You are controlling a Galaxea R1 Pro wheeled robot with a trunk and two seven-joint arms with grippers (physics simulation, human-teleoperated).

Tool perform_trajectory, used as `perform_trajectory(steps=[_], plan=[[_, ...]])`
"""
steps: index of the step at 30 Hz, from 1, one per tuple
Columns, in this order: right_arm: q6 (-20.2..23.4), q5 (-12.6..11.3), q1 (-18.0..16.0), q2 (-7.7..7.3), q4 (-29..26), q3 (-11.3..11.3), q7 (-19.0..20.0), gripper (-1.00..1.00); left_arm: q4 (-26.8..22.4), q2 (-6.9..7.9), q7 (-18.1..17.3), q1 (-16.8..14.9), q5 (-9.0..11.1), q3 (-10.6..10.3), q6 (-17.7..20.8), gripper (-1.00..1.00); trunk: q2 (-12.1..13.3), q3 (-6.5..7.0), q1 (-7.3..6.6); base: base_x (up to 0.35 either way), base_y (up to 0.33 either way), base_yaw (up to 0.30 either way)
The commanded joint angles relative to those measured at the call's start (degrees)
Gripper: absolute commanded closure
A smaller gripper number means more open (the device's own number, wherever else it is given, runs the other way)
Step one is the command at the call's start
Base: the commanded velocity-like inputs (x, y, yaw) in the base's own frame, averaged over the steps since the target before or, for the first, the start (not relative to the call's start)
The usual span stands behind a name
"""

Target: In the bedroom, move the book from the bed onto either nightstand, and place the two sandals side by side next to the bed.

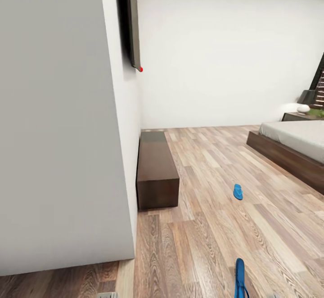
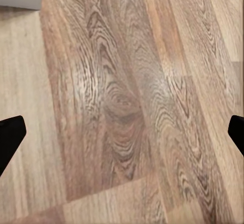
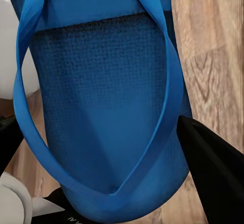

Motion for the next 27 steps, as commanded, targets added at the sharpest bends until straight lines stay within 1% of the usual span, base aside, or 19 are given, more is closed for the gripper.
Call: perform_trajectory(steps=[1, 27], plan=[[0.02, 0.21, -0.11, -0.01, 0.22, -0.45, 0.21, 1.00, 0.06, 0.02, -0.16, -0.03, 0.49, -0.49, -0.23, -1.00, -0.03, -0.06, -0.01, 0.000, 0.000, -0.199], [0.02, 0.21, -0.11, -0.01, 0.22, -0.45, 0.21, 1.00, 0.06, 0.02, -0.16, -0.03, 0.49, -0.44, -0.24, -1.00, -0.03, -0.06, -0.01, 0.000, 0.000, -0.199]])
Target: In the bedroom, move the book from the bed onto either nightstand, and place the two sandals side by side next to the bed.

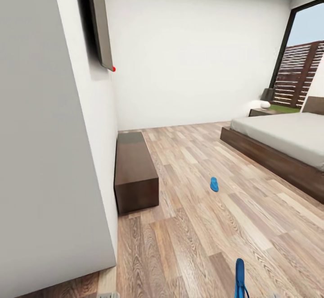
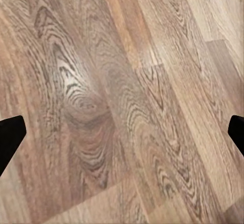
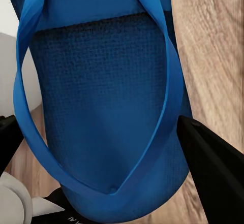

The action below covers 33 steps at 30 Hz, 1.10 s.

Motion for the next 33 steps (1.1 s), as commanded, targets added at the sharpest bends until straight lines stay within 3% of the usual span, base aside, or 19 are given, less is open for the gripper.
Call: perform_trajectory(steps=[1, 33], plan=[[0.02, 0.21, -0.11, -0.01, 0.23, -0.44, 0.21, 1.00, 0.06, 0.02, -0.16, -0.03, 0.50, -0.47, -0.23, -1.00, -0.03, -0.06, -0.01, 0.000, 0.000, -0.200], [0.02, 0.21, -0.11, -0.01, 0.23, -0.44, 0.21, 1.00, 0.06, 0.02, -0.16, -0.03, 0.50, -0.45, -0.21, -1.00, -0.03, -0.06, -0.01, 0.000, 0.000, -0.200]])
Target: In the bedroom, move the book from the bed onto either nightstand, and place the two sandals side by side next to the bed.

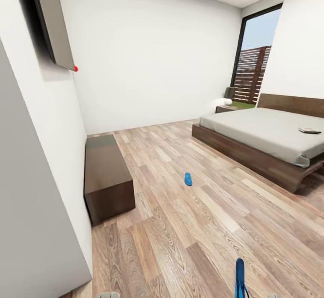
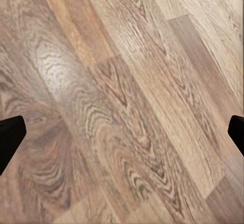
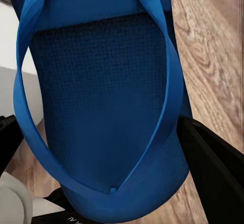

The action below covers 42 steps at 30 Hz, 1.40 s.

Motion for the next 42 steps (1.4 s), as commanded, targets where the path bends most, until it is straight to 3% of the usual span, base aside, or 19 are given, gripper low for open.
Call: perform_trajectory(steps=[1, 42], plan=[[0.02, 0.21, -0.11, -0.01, 0.22, -0.45, 0.21, 1.00, 0.06, 0.02, -0.16, -0.02, 0.49, -0.49, -0.22, -1.00, -0.03, -0.06, -0.01, 0.000, 0.000, -0.200], [0.02, 0.21, -0.11, -0.01, 0.22, -0.45, 0.21, 1.00, 0.06, 0.02, -0.16, -0.03, 0.51, -0.56, -0.24, -1.00, -0.03, -0.15, -0.01, 0.000, 0.000, -0.189]])
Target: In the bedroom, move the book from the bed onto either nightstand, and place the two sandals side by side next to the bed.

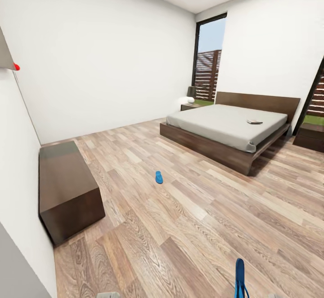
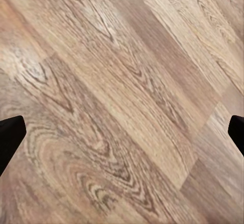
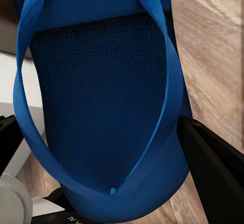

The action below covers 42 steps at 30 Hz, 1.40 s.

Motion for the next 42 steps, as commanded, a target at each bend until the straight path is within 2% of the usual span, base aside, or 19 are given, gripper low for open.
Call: perform_trajectory(steps=[1, 17, 33, 42], plan=[[0.02, 0.20, -0.10, -0.02, 0.22, -0.45, 0.21, 1.00, 0.06, 0.02, -0.15, -0.04, 0.49, -0.49, -0.24, -1.00, -0.03, -0.07, -0.01, 0.000, 0.000, -0.041], [-0.01, 0.20, -0.10, -0.02, 0.22, -0.45, 0.21, 1.00, 0.06, 0.02, -0.15, -0.03, 0.50, -0.45, -0.21, -1.00, -0.03, -1.04, -0.01, 0.000, 0.000, -0.012], [0.01, 0.20, -0.10, -0.02, 0.22, -0.46, 0.21, 1.00, 0.06, 0.02, -0.15, -0.04, 0.49, -0.48, -0.21, -1.00, -0.03, -2.37, -0.01, 0.000, 0.000, -0.144], [-0.01, 0.20, -0.10, -0.02, 0.22, -0.45, 0.22, 1.00, 0.06, -0.01, -0.09, -0.04, 0.48, -0.47, -0.19, -1.00, -0.03, -2.47, -0.01, 0.078, -0.016, -0.028]])
